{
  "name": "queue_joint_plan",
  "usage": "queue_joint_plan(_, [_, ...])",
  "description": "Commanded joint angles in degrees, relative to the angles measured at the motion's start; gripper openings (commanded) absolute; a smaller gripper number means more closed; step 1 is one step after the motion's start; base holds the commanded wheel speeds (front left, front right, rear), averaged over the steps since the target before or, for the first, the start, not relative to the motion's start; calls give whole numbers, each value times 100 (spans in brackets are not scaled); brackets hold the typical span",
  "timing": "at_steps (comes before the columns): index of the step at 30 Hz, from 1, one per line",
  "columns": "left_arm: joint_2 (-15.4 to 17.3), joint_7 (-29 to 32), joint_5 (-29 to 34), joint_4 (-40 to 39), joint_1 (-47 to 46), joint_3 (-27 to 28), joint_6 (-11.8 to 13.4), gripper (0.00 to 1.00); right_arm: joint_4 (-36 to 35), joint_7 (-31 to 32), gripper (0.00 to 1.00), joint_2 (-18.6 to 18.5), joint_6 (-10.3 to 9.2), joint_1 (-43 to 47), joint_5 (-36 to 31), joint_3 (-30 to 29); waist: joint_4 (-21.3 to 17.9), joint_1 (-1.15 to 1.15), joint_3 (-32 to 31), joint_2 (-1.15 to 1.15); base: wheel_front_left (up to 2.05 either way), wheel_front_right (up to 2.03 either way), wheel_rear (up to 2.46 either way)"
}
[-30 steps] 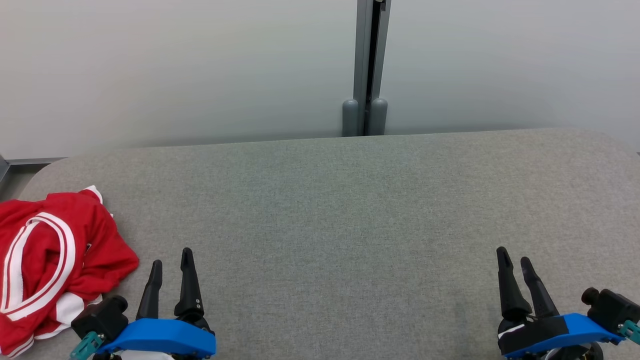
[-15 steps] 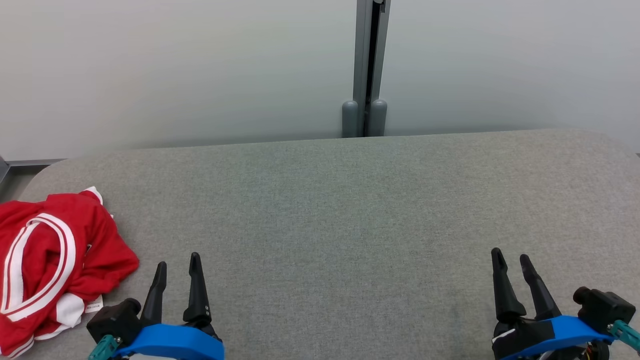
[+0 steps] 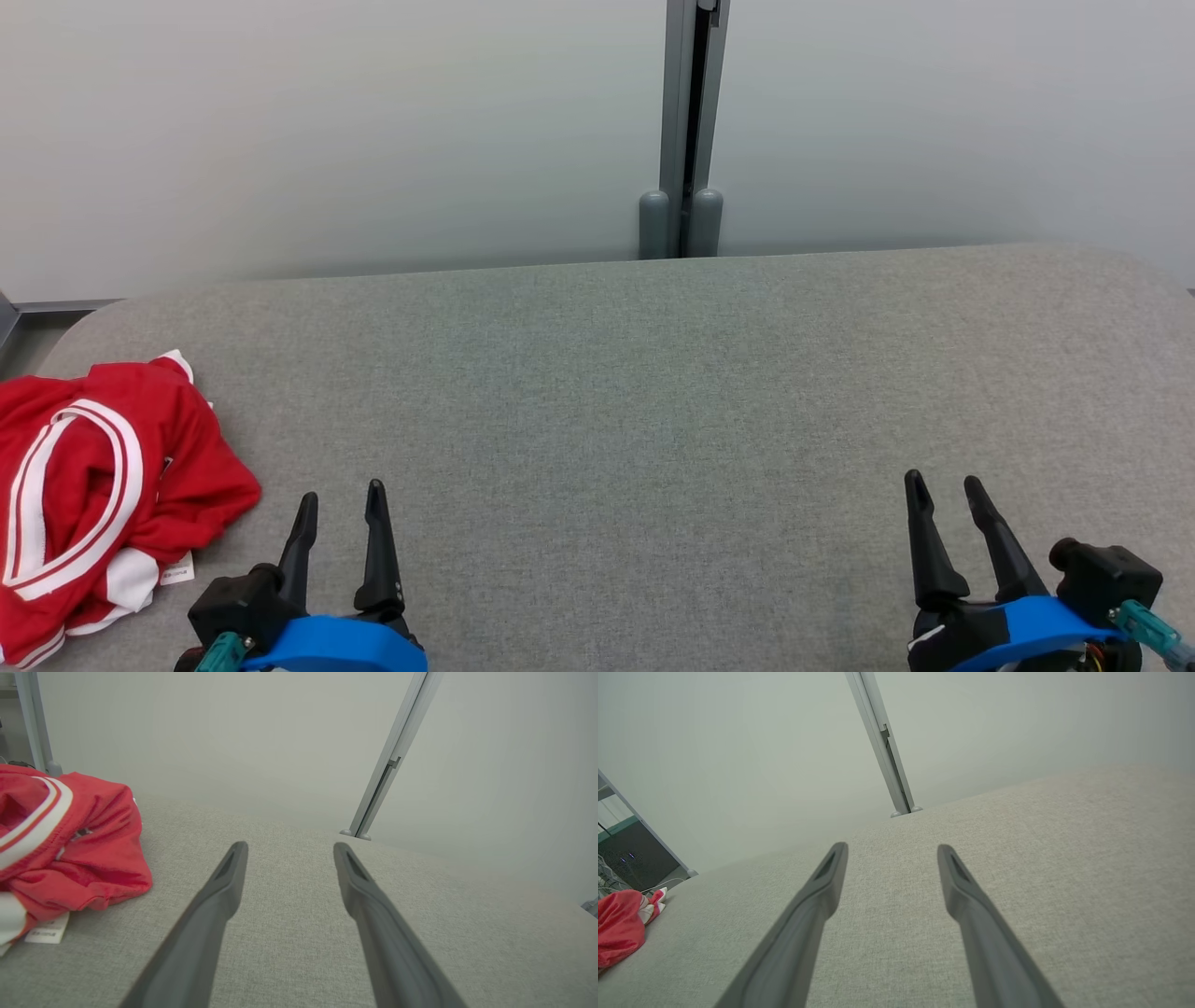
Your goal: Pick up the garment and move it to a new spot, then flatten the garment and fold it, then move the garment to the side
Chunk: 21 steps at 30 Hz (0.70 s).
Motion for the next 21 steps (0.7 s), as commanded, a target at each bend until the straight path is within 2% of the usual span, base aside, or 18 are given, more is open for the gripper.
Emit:
queue_joint_plan(1, [15, -65, 139, -5, 17, -23, 44, 100, 8, -60, 100, -42, 13, 27, -171, 6, 2, 0, -4, 0, 0, 0, 0])
queue_joint_plan(21, [40, -265, 657, 215, 82, -107, 110, 100, 164, -200, 100, -45, 15, 47, -835, 7, 9, 0, -36, 0, 0, 0, 0])
